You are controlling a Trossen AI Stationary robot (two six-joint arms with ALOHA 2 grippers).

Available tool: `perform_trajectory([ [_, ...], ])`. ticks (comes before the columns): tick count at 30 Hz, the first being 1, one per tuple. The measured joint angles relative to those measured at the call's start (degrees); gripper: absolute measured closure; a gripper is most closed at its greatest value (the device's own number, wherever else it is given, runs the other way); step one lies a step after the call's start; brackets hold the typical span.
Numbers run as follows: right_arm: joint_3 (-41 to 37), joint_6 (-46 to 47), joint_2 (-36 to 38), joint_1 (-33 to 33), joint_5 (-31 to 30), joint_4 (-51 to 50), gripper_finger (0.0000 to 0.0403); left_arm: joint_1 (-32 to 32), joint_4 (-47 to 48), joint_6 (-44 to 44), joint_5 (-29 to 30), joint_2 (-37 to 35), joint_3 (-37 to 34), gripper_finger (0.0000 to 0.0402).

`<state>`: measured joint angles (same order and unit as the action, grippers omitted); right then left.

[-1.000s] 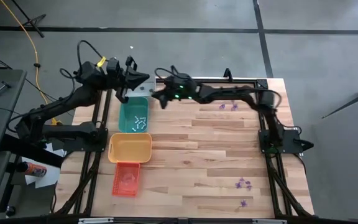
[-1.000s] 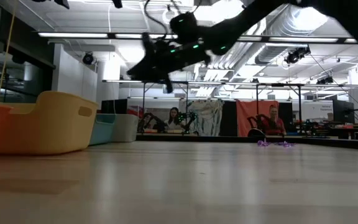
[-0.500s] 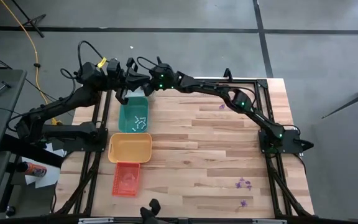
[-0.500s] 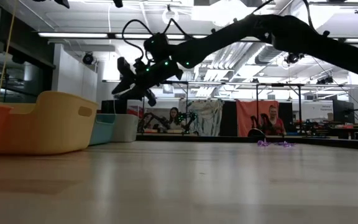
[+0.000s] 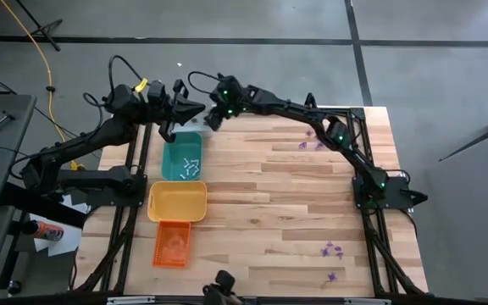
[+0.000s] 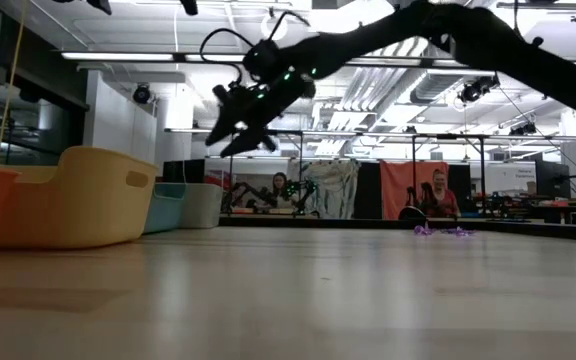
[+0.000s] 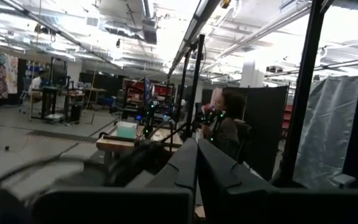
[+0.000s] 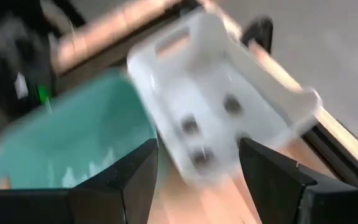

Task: Sort Halloween decoration
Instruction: Put the purple witch hat toy in the yellow bin

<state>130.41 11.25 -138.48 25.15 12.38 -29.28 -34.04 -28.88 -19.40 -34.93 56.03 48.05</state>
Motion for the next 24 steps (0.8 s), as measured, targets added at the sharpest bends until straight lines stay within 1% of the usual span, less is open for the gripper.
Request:
perform_trajectory([
  [5,0.0,-12.5,3.4,-0.2,-1.2,-16.8,0.0182,-0.1,1.5,0.0,0.2,0.0,0.0,0.0402],
  [8,0.0,-16.9,4.0,-0.4,-2.4,-24.7,0.0182,0.0,2.0,0.0,0.2,0.0,0.0,0.0402],
  [12,-0.2,-19.9,4.4,-0.1,-1.8,-31.9,0.0182,0.0,2.3,-0.1,0.2,0.0,0.0,0.0401],
  [15,-4.1,-20.7,6.2,0.2,-1.5,-31.9,0.0182,0.0,2.3,-0.9,0.2,0.0,0.0,0.0402],
  [18,-14.4,-20.5,12.2,0.3,-1.2,-26.6,0.0182,0.0,2.6,-1.6,0.2,0.0,0.0,0.0402],
  [21,-30.8,-17.6,21.7,0.7,-2.7,-16.9,0.0183,0.0,2.6,-1.5,0.2,0.0,0.0,0.0401],
  [24,-48.0,-11.8,32.5,1.7,-4.7,-7.2,0.0182,0.0,2.6,-1.5,0.2,0.0,0.0,0.0401],
])
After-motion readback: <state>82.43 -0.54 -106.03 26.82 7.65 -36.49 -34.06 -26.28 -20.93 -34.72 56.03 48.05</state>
